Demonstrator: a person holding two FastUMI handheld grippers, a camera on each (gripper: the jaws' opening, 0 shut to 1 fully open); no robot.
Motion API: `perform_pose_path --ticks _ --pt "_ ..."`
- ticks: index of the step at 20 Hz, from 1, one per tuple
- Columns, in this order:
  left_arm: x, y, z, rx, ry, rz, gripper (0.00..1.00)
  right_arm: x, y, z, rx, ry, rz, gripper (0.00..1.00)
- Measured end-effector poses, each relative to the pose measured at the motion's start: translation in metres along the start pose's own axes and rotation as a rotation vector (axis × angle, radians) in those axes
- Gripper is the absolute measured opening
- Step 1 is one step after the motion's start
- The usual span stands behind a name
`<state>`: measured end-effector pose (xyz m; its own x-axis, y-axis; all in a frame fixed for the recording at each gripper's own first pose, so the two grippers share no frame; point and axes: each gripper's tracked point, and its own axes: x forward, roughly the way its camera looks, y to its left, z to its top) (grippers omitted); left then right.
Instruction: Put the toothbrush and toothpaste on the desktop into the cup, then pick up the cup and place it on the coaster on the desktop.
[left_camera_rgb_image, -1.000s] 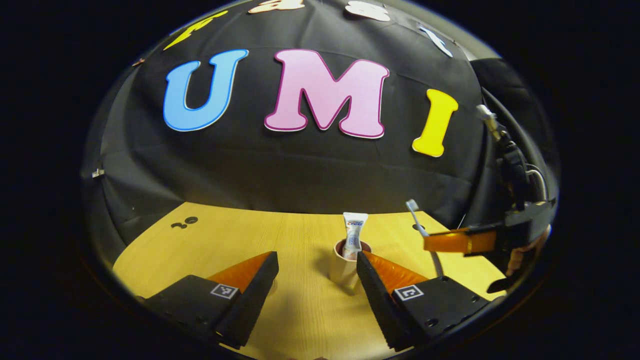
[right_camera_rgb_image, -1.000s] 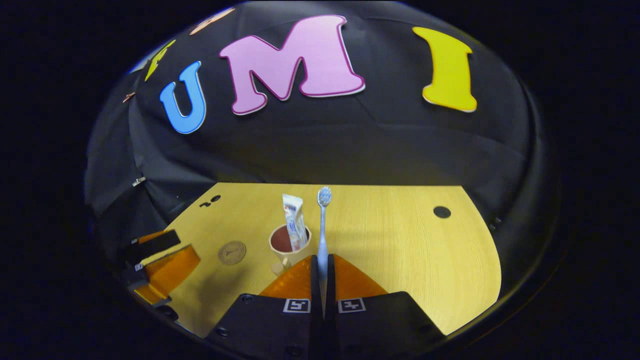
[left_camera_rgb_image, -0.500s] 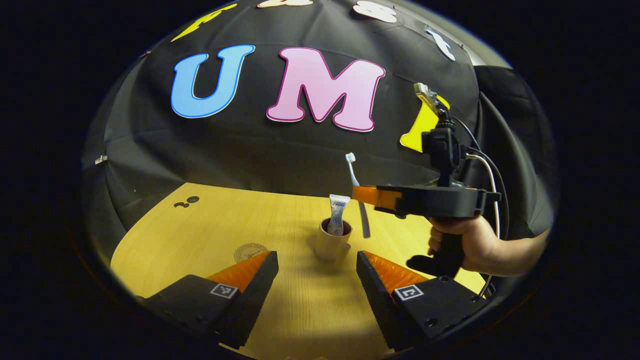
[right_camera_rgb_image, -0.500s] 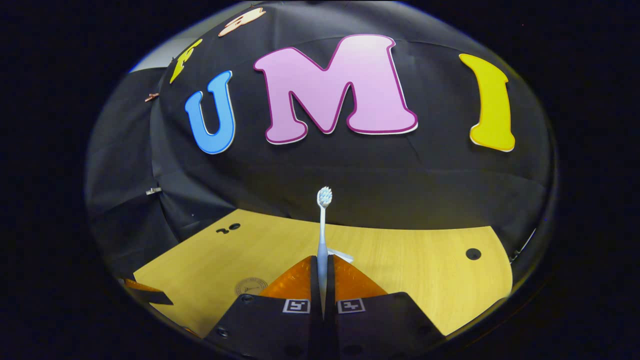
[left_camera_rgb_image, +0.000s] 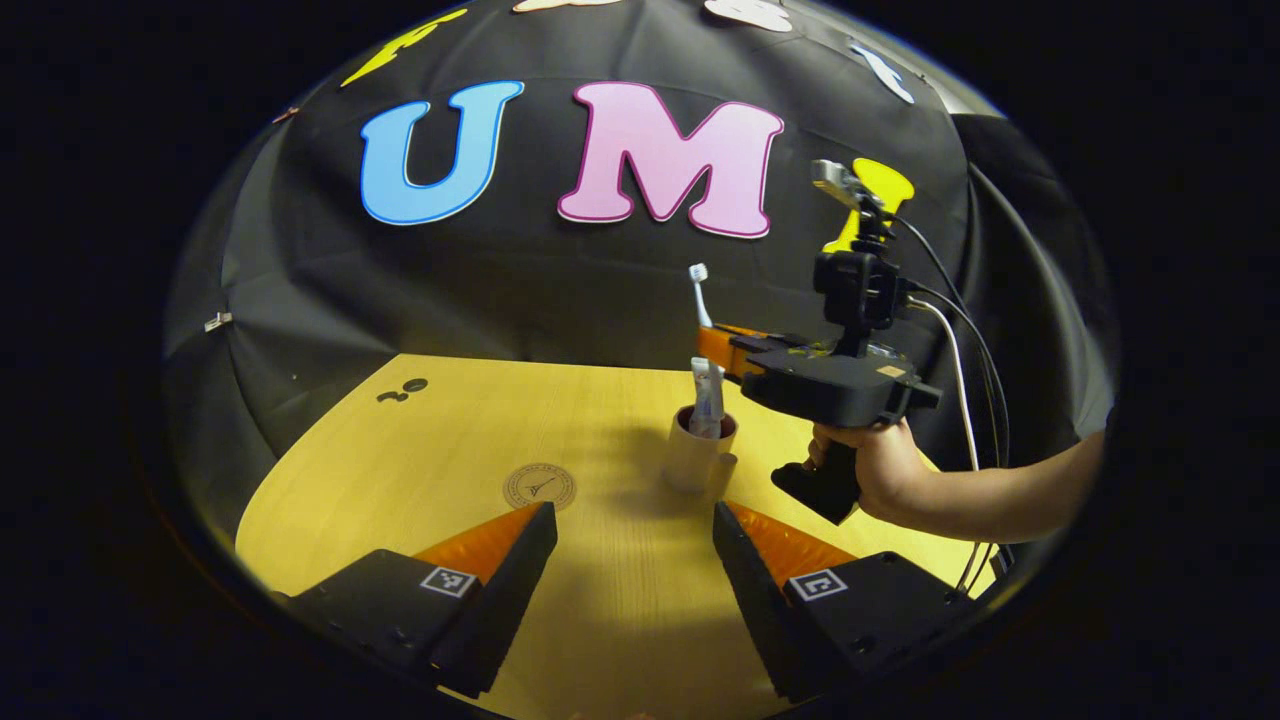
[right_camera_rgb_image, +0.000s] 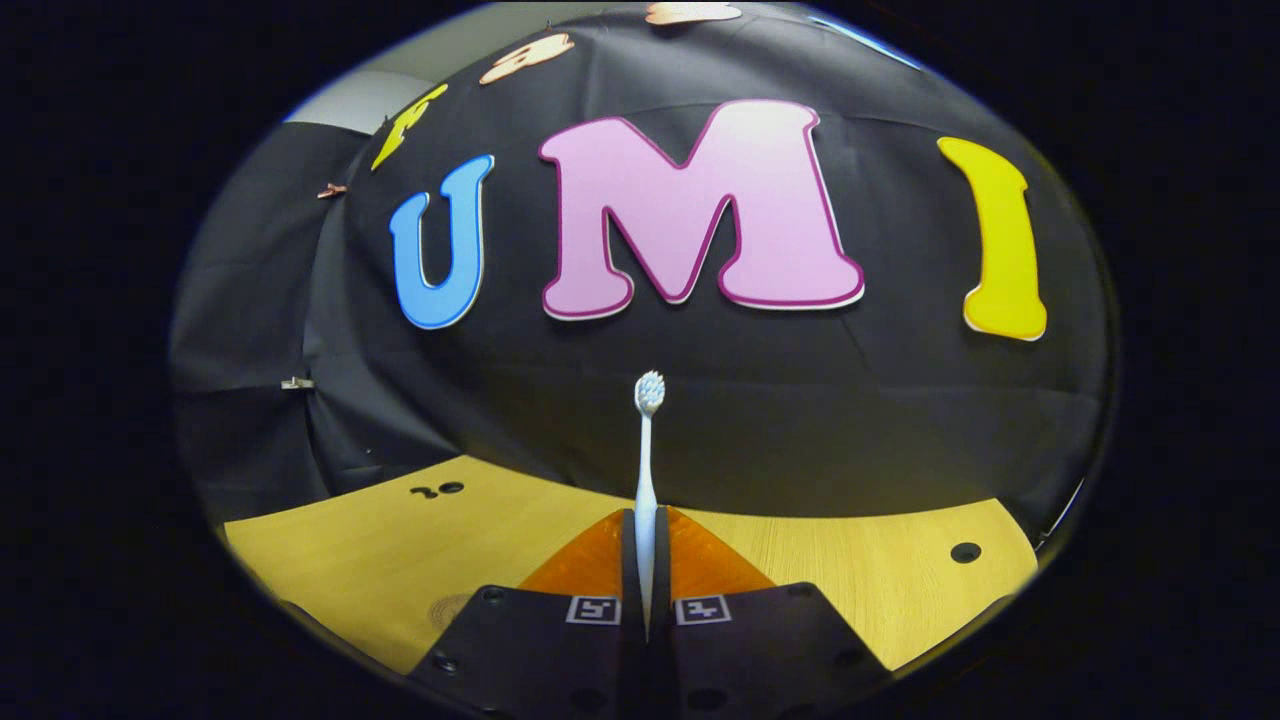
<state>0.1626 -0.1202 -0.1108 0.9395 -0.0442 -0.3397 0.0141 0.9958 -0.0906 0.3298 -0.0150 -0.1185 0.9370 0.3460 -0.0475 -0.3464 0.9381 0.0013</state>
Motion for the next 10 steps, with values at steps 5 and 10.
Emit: perform_pose_path --ticks 5,10 --pt "0.013 0.011 -0.002 -0.019 0.004 0.036 0.98 -0.003 -0.002 -0.023 -0.035 -0.025 -0.035 0.05" --pt "0.016 0.011 -0.009 0.002 0.008 0.036 0.98 -0.010 0.007 -0.043 -0.063 -0.023 -0.028 0.05"
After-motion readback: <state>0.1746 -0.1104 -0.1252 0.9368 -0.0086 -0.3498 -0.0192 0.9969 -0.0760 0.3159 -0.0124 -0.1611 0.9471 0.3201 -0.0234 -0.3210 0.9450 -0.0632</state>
